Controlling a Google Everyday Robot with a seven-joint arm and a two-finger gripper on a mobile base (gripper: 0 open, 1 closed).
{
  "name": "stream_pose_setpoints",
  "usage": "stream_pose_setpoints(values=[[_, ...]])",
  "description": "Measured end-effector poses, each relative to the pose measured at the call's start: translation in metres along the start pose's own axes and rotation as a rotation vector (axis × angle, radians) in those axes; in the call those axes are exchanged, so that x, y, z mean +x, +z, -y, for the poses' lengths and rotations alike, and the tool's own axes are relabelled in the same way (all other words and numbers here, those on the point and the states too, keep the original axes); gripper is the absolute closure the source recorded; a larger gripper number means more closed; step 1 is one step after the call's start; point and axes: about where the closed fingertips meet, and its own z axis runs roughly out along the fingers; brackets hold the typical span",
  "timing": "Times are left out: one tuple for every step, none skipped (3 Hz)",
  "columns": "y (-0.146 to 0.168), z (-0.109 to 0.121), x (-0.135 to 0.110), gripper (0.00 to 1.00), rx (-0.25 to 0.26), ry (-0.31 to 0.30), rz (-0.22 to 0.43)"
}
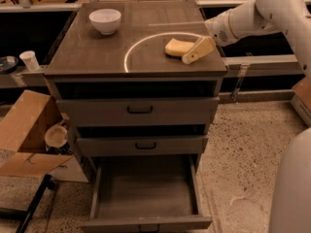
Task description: Place sponge into bottom drawer
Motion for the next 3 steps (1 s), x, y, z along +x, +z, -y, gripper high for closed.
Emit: stream_pose_setpoints(values=[[0.024, 0.024, 0.008, 0.00, 0.022, 0.077, 0.016], [0.048, 0.028, 0.016, 0.19, -0.010, 0.136, -0.006], [0.062, 0.025, 0.022, 0.42, -0.038, 0.181, -0.026]])
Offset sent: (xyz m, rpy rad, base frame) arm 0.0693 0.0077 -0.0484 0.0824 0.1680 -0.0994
